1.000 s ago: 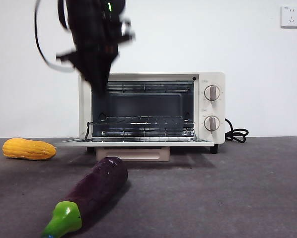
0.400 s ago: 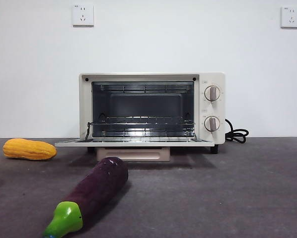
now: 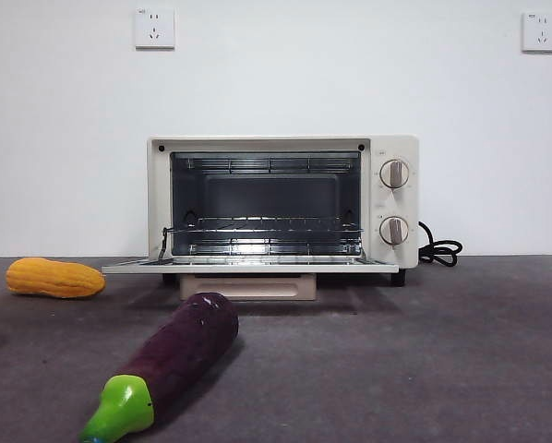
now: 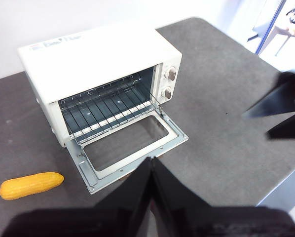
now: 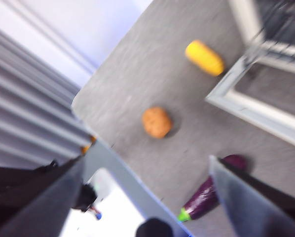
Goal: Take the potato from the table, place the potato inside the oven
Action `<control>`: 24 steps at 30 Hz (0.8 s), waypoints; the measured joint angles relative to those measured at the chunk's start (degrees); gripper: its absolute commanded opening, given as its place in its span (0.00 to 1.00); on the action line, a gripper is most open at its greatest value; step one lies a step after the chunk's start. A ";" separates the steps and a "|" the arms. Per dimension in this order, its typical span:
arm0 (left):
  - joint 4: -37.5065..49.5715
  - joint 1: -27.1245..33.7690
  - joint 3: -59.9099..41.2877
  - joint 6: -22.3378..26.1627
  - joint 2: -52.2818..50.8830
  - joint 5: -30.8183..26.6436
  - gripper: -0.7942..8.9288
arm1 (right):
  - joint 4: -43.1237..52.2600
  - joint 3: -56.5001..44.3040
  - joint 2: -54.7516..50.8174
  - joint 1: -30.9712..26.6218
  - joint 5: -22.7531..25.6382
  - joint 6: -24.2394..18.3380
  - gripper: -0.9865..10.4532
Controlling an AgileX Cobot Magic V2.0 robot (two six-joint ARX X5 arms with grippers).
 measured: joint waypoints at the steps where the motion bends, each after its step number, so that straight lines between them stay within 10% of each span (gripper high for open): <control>1: -0.02 0.00 -1.11 -0.31 -1.38 0.00 0.08 | 0.79 0.00 1.51 1.44 0.02 0.35 0.56; 15: -0.48 0.00 -24.90 -3.52 -21.55 -9.42 0.07 | 10.97 6.58 24.37 11.69 1.29 0.63 0.56; 24: -0.48 0.00 -25.57 -4.72 -30.23 -17.57 0.08 | 2.43 27.47 41.24 15.43 12.66 -21.92 0.56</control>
